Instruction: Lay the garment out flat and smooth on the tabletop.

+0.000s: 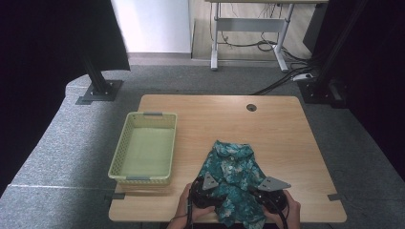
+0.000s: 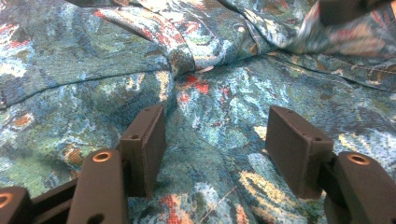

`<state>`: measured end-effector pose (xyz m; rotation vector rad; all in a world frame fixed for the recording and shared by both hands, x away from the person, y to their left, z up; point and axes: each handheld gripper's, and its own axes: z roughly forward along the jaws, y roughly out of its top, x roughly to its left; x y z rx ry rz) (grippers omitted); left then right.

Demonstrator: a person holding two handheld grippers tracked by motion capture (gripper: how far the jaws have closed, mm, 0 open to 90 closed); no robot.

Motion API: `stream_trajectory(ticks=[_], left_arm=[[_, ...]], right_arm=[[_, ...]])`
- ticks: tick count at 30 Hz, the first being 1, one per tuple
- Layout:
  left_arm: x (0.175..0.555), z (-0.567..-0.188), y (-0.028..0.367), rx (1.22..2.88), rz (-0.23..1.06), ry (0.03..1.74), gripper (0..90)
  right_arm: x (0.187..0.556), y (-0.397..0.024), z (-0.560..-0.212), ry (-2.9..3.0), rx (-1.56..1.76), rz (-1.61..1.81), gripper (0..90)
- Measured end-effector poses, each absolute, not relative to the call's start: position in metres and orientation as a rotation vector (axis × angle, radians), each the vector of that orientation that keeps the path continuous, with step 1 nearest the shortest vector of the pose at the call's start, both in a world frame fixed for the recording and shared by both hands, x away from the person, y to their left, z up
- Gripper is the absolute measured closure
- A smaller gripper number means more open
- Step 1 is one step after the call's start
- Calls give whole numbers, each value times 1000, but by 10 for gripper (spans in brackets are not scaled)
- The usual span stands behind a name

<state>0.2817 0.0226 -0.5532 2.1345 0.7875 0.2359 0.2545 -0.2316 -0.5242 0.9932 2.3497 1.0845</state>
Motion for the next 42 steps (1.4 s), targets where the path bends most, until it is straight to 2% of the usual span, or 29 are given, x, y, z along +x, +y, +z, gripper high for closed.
stream_trajectory(ticks=[23,42], left_arm=[[284,-553,24,2133,217,779,371],[285,-553,24,2135,218,775,370]], right_arm=[[260,-303,-503,2059,1159,1178,888],[272,-337,-511,1977,1280,1153,888]])
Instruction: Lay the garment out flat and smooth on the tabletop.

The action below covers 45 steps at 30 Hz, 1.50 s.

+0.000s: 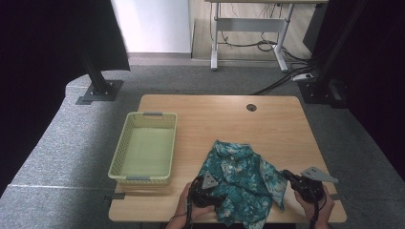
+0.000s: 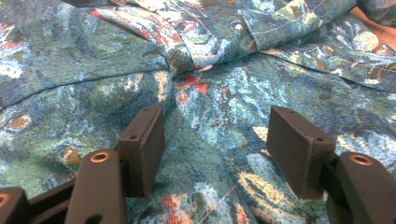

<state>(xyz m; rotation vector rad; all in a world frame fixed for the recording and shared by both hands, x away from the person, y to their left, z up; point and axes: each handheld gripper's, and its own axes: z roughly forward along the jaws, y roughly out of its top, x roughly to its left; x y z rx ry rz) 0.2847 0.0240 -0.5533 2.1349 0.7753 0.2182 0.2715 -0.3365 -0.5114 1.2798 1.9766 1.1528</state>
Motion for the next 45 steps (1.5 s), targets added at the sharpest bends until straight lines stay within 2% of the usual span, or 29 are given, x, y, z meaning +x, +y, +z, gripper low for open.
stream_trajectory(ticks=[24,27,30,36,45], left_arm=[[285,-553,25,2137,217,773,370],[285,-553,24,2137,220,773,369],[285,-553,24,2137,218,773,368],[285,-553,24,2139,225,772,364],[284,-553,23,2142,229,772,359]], right_arm=[[287,-387,-529,1839,1481,964,875],[286,-390,-530,1812,1492,965,826],[285,-390,-527,1786,1461,991,681],[282,-376,-517,1875,1371,1264,617],[286,-313,-527,2102,1252,1337,519]])
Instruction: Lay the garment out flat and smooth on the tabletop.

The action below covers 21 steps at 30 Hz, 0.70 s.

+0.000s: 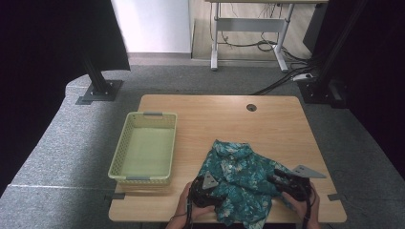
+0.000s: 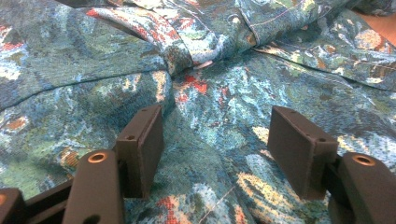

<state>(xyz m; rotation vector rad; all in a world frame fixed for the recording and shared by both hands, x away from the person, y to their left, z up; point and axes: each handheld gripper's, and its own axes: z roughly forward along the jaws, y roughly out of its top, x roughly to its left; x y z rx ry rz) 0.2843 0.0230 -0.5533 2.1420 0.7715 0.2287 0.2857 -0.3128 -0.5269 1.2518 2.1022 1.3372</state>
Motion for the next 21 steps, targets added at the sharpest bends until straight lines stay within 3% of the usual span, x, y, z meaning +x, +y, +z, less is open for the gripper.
stream_trajectory(ticks=[13,21], left_arm=[[284,-553,22,2149,238,767,356],[284,-553,22,2151,245,766,356]], right_arm=[[275,-228,-539,2299,1093,1245,393],[276,-212,-552,2343,1107,1103,299]])
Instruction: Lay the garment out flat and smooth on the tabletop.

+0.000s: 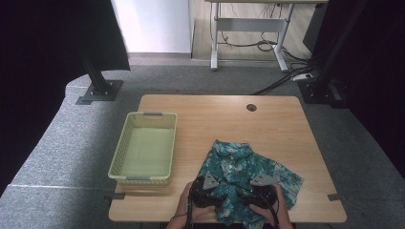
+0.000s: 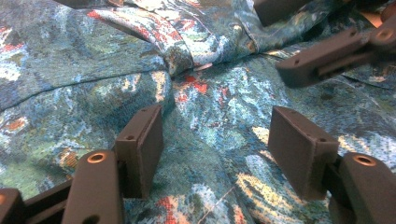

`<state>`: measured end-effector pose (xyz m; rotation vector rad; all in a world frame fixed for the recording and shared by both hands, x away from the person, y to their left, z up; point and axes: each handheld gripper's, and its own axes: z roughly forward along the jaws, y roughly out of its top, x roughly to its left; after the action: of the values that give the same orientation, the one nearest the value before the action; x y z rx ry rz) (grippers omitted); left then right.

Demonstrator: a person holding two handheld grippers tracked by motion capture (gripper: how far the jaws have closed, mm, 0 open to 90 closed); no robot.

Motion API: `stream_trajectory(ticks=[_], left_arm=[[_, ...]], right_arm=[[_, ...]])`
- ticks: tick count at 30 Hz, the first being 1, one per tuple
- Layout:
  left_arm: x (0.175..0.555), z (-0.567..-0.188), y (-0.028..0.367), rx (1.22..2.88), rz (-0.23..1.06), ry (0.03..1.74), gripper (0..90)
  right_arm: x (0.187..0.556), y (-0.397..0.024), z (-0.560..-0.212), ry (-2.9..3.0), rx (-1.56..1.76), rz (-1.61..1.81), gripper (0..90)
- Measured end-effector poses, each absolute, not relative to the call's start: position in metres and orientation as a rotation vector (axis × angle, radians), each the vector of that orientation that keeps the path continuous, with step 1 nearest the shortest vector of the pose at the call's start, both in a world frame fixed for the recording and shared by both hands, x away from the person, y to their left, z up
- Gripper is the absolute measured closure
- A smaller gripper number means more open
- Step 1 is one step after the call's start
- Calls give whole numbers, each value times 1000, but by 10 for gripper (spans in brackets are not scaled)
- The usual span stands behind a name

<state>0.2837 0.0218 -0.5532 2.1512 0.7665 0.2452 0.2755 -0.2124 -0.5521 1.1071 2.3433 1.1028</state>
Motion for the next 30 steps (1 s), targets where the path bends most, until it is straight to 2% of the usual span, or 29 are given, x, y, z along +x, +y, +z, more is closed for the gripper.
stream_trajectory(ticks=[16,30], left_arm=[[283,-553,20,2138,218,775,308],[269,-539,15,2096,220,703,285]], right_arm=[[272,-213,-558,2332,1085,1068,302],[261,-237,-558,2321,1096,1067,306]])
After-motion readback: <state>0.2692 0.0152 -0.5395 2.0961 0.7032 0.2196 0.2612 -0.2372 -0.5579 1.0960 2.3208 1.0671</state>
